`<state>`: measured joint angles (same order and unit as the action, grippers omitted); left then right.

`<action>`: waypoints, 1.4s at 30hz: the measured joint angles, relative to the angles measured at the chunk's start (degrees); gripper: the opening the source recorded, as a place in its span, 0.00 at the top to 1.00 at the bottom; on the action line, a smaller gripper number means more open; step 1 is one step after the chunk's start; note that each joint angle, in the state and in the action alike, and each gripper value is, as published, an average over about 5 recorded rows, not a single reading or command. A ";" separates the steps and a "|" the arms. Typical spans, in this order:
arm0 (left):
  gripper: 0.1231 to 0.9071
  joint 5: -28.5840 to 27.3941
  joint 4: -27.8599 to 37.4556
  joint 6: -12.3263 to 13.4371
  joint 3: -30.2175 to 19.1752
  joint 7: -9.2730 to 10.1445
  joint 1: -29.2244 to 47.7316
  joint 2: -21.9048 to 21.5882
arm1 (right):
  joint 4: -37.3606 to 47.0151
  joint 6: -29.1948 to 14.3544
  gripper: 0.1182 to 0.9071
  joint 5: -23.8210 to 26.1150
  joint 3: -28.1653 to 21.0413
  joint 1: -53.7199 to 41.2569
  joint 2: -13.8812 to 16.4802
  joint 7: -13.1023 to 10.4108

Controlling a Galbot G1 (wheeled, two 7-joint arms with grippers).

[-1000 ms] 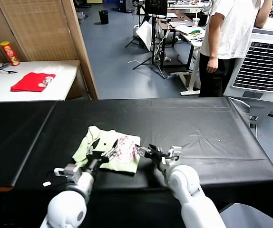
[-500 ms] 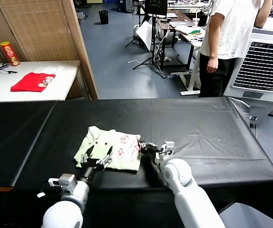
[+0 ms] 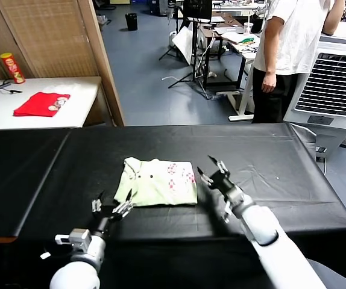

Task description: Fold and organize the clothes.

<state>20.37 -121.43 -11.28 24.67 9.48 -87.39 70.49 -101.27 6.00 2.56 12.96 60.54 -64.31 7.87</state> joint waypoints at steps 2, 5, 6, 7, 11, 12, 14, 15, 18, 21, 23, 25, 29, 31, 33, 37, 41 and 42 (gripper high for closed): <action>0.14 0.50 0.08 0.67 0.42 -0.48 -0.51 -0.57 | -3.27 -0.57 0.27 -0.67 1.82 3.93 0.77 -2.07; 0.14 0.84 -0.74 0.11 0.92 0.22 -1.63 -1.73 | -8.63 0.19 0.16 -3.30 5.20 10.59 0.93 -5.30; 0.14 0.86 -1.24 -0.22 1.05 0.76 -2.17 -2.20 | -10.56 0.73 0.15 -4.53 6.49 13.15 0.81 -6.32; 0.14 0.81 -1.84 -0.48 1.21 1.27 -2.81 -2.68 | -12.49 1.22 0.14 -5.82 7.80 15.76 0.65 -7.20; 0.14 0.84 -5.06 -0.86 2.44 2.35 -6.94 -4.85 | -20.92 2.13 0.14 -11.85 13.44 26.76 -0.60 -9.80; 0.14 0.81 -5.93 -0.73 2.80 2.46 -8.28 -5.29 | -23.02 2.11 0.14 -13.28 14.88 29.41 -1.08 -10.38; 0.14 0.66 -7.48 -0.42 3.28 2.63 -10.93 -5.80 | -26.93 1.90 0.14 -15.53 17.55 34.46 -2.16 -11.47; 0.14 0.51 -8.21 -0.27 3.39 2.69 -12.24 -5.88 | -28.60 1.68 0.14 -16.26 18.67 36.76 -2.71 -12.04; 0.14 0.12 -10.03 0.06 3.49 2.68 -15.81 -5.88 | -32.58 0.88 0.14 -17.20 21.03 42.89 -4.36 -13.56; 0.14 0.12 -11.52 -0.13 3.70 2.59 -18.61 -5.93 | -35.23 0.32 0.14 -16.94 22.14 47.96 -5.82 -14.79; 0.14 0.38 -12.34 -0.71 4.03 2.63 -19.97 -6.00 | -36.43 0.32 0.14 -16.54 22.57 50.74 -6.46 -15.34; 0.14 0.77 -13.08 -1.51 4.46 2.79 -21.06 -6.03 | -37.21 0.89 0.14 -16.31 22.80 52.89 -6.81 -15.70; 0.14 1.69 -14.27 -2.70 5.38 3.11 -22.65 -6.05 | -38.25 3.74 0.14 -16.13 22.67 55.50 -7.13 -15.98; 0.14 2.32 -14.56 -3.01 5.88 3.23 -23.11 -6.05 | -38.74 5.84 0.14 -16.17 22.33 56.28 -7.30 -16.18; 0.14 2.91 -14.65 -3.16 6.32 3.37 -23.32 -6.02 | -39.06 7.84 0.14 -16.66 21.91 56.76 -7.61 -16.47; 0.14 3.92 -15.11 -3.26 7.02 3.55 -23.56 -5.91 | -39.15 10.77 0.14 -18.90 21.38 57.20 -8.21 -16.74; 0.14 4.36 -15.60 -3.53 7.36 3.56 -23.49 -5.97 | -39.15 11.55 0.14 -19.50 21.26 57.41 -8.31 -16.79; 0.14 4.39 -15.63 -3.57 7.38 3.56 -23.46 -5.99 | -39.15 11.57 0.14 -19.51 21.25 57.43 -8.32 -16.79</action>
<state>24.76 -137.06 -14.85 32.05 13.04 -110.85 64.50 -140.42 17.56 -16.94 34.21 117.97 -72.62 -8.92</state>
